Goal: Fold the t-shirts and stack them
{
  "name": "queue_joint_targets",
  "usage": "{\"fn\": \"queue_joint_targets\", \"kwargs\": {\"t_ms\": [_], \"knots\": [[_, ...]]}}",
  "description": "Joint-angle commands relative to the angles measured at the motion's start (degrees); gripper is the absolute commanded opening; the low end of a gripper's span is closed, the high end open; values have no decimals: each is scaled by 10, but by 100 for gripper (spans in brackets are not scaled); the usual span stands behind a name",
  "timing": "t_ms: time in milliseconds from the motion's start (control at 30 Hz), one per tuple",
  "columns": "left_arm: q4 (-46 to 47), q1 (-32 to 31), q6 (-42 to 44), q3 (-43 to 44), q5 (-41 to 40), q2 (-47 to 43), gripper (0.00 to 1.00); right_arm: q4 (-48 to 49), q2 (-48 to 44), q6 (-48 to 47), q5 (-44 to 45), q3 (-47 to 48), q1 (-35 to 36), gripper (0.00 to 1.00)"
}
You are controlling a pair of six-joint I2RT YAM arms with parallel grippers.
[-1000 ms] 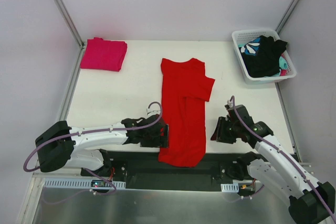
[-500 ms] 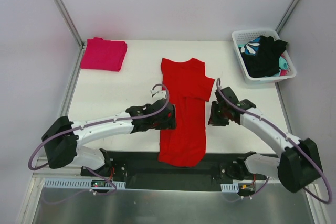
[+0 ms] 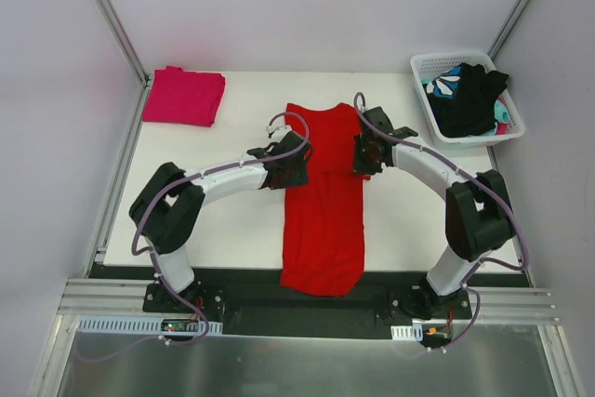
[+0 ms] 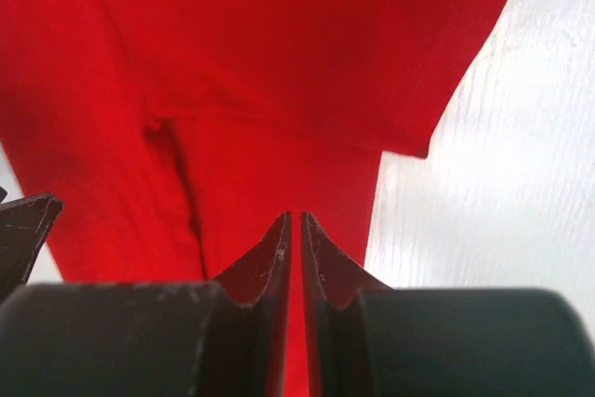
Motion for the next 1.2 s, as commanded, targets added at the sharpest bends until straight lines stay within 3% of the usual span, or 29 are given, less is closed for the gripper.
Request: {"fn": "queue_joint_targets", "kwargs": {"t_ms": [0,367,833,1167], "knots": [[22,15,5,27,40,41,56,7,43,-16,-27,22,-20,10],[25,43,8,116,95,123,54,-5,134,-25,-84,93,-44,10],[26,100,30,127,107,154,54,-25,252,-32,-163,195,-91,9],[24,120,35,203,133,218,55,-44,331,-27,-225,287,-122,9]]}}
